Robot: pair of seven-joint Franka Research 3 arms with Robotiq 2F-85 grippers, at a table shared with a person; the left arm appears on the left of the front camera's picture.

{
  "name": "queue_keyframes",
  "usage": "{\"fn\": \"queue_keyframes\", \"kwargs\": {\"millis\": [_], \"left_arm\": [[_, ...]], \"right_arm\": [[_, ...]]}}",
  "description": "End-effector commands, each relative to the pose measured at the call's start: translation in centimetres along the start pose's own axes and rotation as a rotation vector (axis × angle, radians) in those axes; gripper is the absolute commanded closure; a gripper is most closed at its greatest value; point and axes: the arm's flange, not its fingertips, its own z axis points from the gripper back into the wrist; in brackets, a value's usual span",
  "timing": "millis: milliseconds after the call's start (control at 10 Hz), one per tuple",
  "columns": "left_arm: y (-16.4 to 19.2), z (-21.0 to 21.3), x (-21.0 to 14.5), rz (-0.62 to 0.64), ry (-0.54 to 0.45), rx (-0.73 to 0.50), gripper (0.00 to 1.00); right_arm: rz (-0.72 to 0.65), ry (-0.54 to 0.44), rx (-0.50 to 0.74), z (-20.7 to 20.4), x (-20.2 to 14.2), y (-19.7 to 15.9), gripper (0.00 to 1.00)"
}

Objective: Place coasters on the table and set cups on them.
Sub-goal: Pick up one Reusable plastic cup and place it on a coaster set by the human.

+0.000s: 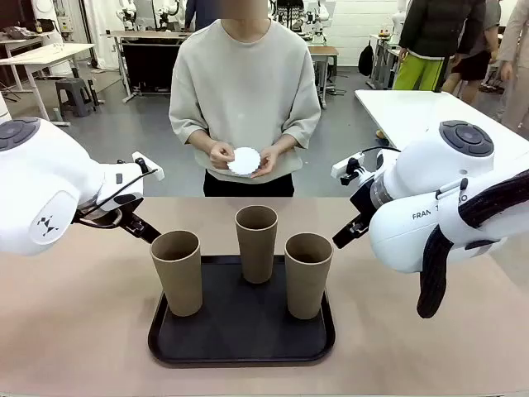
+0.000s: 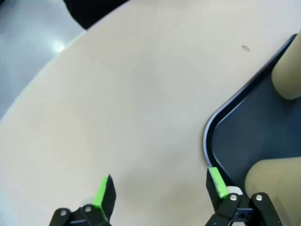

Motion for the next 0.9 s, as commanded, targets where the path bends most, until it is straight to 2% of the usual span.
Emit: {"fn": "queue_keyframes", "kwargs": {"millis": [0,800], "left_arm": [[-0.01,0.0,0.0,0.0,0.0,0.0,0.0],[-0.01,0.0,0.0,0.0,0.0,0.0,0.0]], "right_arm": [[0.0,0.0,0.0,0.0,0.0,0.0,0.0],[0.0,0.0,0.0,0.0,0.0,0.0,0.0]]}}
